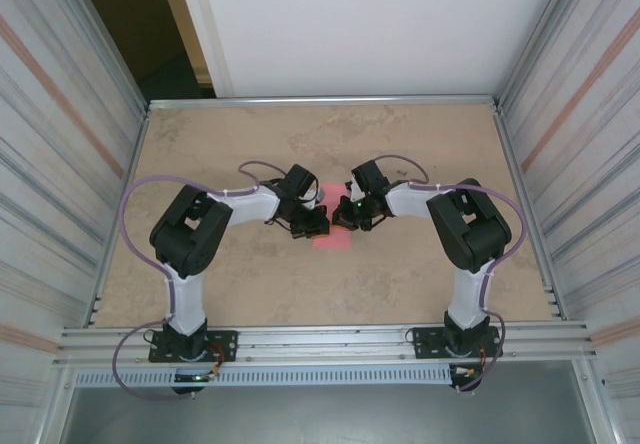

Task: Fold a paper plane with a square sheet of paper (pick it up from the middle)
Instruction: Fold the triangle a second time at the center of the table, then pick up the paper from the center of the table.

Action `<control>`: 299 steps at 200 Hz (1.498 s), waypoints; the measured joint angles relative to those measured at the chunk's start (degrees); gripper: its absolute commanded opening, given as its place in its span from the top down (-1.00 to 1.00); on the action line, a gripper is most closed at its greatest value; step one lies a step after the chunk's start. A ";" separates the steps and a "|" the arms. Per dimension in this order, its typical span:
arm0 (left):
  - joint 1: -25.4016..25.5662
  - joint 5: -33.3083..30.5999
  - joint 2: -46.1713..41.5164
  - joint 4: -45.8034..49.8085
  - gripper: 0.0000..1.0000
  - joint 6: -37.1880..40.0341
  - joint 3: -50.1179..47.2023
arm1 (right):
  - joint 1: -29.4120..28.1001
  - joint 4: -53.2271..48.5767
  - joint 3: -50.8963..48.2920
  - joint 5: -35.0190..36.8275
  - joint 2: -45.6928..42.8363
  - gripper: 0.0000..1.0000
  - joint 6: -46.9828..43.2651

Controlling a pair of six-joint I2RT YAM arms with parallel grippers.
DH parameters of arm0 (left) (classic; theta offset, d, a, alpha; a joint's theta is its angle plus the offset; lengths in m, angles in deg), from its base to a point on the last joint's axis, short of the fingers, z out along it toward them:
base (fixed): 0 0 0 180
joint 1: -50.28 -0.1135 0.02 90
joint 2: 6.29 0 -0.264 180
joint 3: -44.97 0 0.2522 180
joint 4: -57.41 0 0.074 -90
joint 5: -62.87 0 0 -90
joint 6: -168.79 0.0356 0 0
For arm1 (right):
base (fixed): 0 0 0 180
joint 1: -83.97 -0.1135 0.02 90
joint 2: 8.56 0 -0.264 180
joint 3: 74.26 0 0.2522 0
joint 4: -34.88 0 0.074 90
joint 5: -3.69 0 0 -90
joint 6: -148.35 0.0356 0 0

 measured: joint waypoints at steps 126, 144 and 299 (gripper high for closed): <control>-5.07 -0.15 -12.83 1.09 1.00 -0.04 -14.93 | 1.03 0.28 0.00 -2.12 0.50 0.98 -0.02; -5.16 0.13 -13.62 1.31 0.99 -0.31 -14.01 | 1.07 0.44 0.00 -2.36 0.48 0.88 0.00; -3.43 -1.60 -2.19 -6.34 0.72 -3.58 -0.74 | 5.29 7.06 -12.41 4.07 -15.43 0.01 11.61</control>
